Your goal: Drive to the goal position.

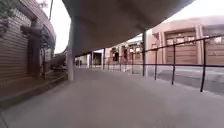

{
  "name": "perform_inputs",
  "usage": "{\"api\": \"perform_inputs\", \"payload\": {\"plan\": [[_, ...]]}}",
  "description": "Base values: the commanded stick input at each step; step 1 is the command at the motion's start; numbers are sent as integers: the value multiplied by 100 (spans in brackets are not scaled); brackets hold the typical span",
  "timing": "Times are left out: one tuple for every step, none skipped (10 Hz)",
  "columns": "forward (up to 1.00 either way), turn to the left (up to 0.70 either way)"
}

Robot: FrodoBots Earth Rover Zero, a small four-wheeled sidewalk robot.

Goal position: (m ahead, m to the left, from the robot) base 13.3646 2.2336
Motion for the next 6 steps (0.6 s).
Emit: {"api": "perform_inputs", "payload": {"plan": [[70,35],[70,30],[70,5],[70,0],[70,0],[70,0]]}}
